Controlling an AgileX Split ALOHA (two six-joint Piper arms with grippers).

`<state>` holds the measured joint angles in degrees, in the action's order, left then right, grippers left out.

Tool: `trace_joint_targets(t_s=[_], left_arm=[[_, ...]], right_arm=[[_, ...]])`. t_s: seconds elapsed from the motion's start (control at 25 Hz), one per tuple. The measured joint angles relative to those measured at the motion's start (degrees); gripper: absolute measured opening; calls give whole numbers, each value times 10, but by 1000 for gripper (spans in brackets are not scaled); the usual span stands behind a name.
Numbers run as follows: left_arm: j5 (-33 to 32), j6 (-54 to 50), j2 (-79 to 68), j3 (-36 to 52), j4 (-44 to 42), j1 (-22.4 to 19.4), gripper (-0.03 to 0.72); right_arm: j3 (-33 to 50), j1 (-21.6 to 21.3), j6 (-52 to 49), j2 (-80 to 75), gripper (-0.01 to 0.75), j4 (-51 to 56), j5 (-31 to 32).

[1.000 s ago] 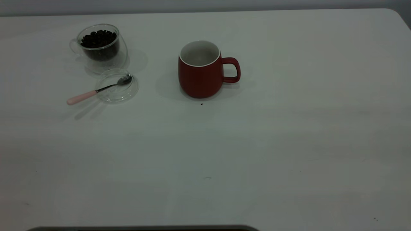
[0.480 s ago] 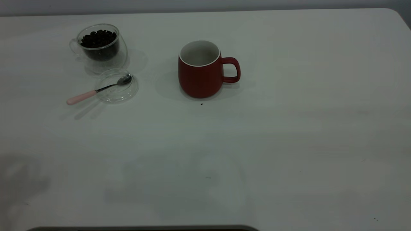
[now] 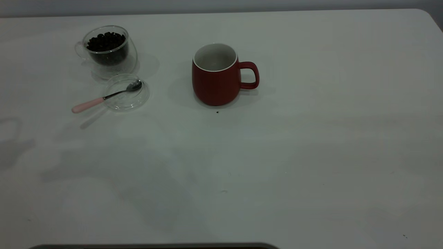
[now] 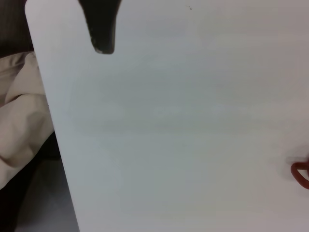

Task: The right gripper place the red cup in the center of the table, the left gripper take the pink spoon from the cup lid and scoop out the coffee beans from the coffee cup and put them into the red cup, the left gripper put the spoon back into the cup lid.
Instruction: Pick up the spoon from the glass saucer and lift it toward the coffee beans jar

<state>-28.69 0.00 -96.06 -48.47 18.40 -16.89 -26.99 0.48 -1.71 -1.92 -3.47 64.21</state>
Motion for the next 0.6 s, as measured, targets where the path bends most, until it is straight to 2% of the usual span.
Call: trace_joint_targets(t_s=[0.08,0.2,0.44,0.6], left_arm=[[1,68,-50,0,76,-18,394],[11,212,-122,0,230,-24,394],[12,557,-231,-5,603,-24,394],[-33,706,-285,-5,744,-24,394]], right_arm=[[0,0,0,0,546,0,0],[0,0,0,0,538,0,0],[0,0,0,0,519,0,0],[0,0,0,0,506,0,0]])
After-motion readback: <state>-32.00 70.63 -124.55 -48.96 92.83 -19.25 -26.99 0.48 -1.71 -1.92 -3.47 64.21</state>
